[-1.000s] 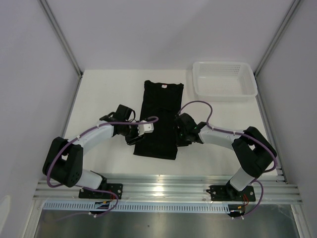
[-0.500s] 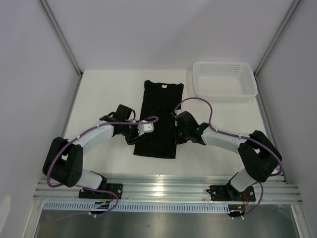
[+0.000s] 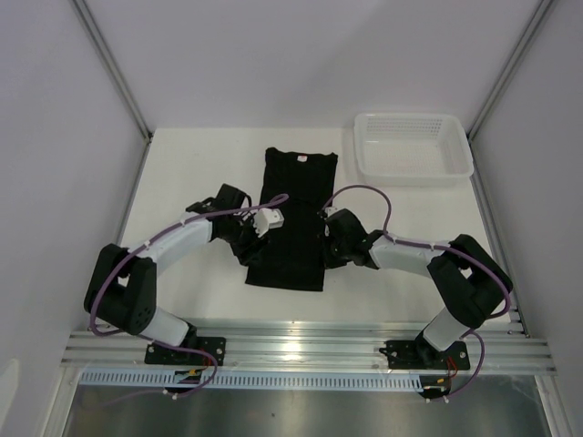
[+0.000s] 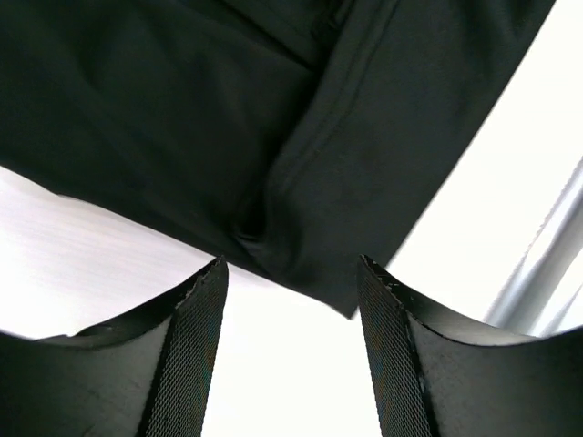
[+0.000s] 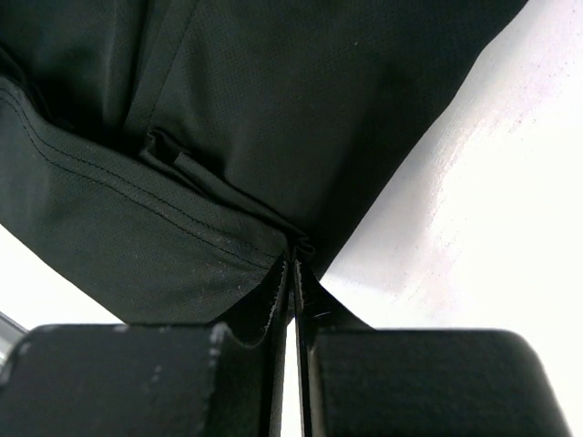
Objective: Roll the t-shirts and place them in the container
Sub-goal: Roll the tshirt
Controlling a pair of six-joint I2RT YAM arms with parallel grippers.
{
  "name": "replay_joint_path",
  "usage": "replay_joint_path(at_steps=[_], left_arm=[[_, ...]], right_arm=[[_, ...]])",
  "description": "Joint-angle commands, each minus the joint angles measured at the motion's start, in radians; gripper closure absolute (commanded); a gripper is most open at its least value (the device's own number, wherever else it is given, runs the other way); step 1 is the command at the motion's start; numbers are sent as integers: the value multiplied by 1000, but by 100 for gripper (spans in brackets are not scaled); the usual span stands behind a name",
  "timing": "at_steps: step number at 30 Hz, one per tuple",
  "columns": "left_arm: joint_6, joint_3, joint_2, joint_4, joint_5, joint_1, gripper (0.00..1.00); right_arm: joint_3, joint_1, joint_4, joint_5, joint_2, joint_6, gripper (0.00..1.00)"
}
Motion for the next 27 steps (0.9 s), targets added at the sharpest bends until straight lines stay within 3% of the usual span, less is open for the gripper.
replay_joint_path(at_steps=[1,10,19,23,27], left_arm=[[-170,45,29,-81,37,10,37],[-242,245,246,-176,33,25,52],[-224,209,274,-128,-51,27,63],[-236,219,277,-110,-54,27,76],[-244,215,277,-117,-49,28,96]], right_arm=[[-21,-8,57,-10,-14,-13,94],[-35,-17,80,-10,-21,-7,94],[-44,-23,97,-23,-31,-2,94],[-44,-28,100,-26,-22,-2,94],[-41,-29,101,-29,-18,1,94]])
